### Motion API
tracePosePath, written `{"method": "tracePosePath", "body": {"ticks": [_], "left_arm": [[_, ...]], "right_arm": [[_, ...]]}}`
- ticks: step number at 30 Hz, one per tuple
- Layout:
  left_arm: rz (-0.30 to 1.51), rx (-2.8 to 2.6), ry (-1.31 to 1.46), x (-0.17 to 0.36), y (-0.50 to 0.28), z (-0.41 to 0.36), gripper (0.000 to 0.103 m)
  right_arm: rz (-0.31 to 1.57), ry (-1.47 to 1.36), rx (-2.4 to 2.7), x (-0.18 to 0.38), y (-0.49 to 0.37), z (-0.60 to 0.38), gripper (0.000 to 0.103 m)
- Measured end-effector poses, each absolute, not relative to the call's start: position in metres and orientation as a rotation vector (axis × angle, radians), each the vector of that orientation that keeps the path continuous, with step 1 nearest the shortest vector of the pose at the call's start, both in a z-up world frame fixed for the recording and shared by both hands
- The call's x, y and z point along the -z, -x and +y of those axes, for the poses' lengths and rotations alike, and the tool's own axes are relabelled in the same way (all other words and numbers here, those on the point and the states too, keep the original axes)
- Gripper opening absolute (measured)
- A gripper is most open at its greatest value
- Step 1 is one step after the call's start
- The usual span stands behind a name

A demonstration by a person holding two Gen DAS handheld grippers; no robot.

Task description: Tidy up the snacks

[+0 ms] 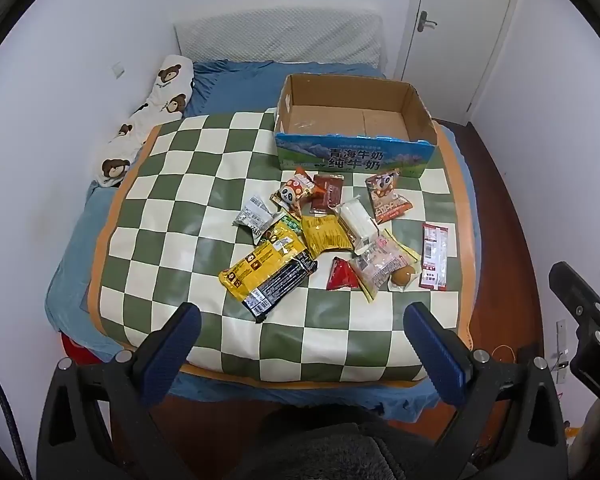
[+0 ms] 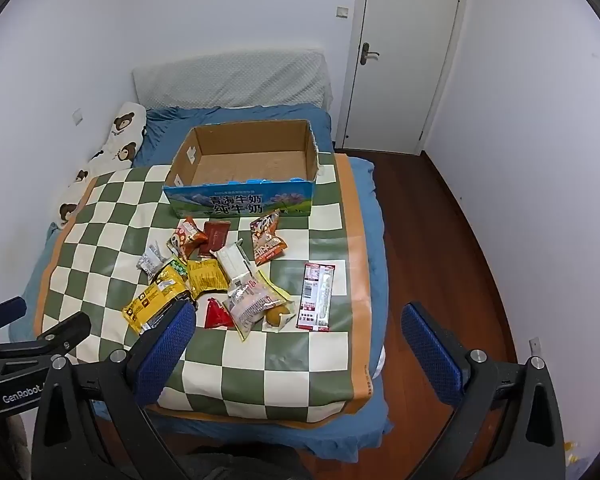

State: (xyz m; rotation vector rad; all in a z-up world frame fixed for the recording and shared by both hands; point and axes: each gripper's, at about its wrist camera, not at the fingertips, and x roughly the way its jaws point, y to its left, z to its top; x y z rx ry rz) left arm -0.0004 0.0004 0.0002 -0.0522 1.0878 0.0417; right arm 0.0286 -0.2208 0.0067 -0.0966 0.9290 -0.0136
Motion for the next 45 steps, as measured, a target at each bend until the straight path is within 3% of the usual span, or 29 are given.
{"method": "tracePosePath", "body": {"ticks": [45], "left_arm": [[1.062,-0.041,0.055,-0.008,0.003,0.0,0.103]], "right_arm": [[0.904,0.098,0.013,-0.016,-0.009,-0.219,0.103]]}}
